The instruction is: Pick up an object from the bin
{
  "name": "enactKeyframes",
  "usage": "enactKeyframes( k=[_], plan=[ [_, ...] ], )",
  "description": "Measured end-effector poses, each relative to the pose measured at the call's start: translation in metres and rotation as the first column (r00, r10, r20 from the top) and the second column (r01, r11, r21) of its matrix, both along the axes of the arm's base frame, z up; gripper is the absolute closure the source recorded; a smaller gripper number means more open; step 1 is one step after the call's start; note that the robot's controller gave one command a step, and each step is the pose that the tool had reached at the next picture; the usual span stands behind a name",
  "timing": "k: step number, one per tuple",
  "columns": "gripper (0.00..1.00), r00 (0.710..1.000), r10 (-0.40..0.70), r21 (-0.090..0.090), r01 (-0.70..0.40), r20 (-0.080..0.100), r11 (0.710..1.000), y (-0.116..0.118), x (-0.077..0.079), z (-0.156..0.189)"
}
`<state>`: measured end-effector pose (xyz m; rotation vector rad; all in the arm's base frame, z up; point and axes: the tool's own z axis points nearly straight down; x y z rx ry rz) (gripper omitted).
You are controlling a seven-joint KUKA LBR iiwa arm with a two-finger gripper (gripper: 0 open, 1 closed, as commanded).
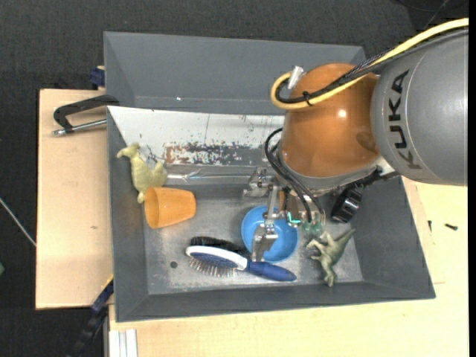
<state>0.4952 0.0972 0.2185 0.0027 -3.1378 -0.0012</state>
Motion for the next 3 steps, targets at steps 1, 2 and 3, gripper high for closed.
enactKeyframes(
  k=[1,2,3],
  plan=[
    [0.00,0.999,0.053,-0.001,-0.053,0.002,0.999,-0.048,0.027,-0.124],
    [0.00,0.978,0.206,0.002,-0.206,0.034,0.979,-0.083,0.050,-0.141],
    [1.00,0.978,0.210,0.004,-0.210,-0.013,0.978,-0.085,0.041,-0.141]
  ],
)
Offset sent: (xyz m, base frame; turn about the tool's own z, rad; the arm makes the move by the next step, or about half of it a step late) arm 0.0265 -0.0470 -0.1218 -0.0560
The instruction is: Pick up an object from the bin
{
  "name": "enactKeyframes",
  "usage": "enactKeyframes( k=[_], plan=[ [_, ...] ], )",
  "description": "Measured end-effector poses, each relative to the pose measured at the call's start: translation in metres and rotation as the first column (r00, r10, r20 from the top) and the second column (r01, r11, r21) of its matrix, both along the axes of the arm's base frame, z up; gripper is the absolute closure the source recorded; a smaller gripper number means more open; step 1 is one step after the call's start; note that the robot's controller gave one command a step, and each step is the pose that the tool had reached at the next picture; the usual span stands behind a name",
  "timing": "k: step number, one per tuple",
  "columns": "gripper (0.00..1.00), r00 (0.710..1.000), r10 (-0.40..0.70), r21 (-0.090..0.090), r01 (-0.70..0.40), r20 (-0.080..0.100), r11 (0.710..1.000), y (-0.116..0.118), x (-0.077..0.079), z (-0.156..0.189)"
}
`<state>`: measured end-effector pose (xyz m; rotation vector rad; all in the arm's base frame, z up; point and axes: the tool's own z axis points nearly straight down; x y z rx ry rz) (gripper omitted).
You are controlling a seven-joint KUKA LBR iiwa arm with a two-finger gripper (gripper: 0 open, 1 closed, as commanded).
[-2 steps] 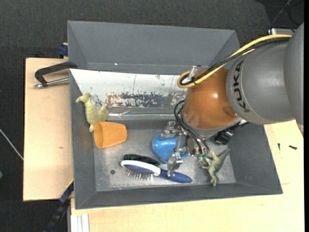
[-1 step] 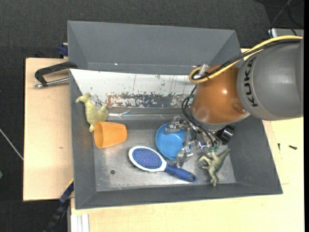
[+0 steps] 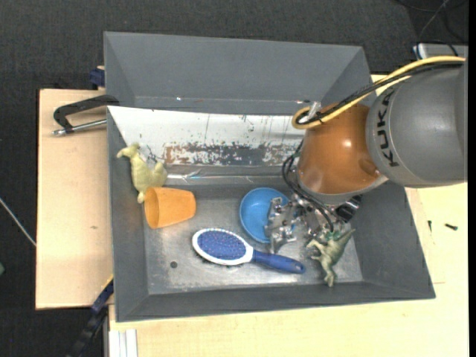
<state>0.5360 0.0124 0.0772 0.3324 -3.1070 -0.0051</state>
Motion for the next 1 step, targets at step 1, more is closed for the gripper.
enactKeyframes(
  k=[1],
  plan=[
    [1.00,0.995,0.095,-0.002,-0.095,0.031,0.995,-0.0020,0.0027,0.1293]
  ],
)
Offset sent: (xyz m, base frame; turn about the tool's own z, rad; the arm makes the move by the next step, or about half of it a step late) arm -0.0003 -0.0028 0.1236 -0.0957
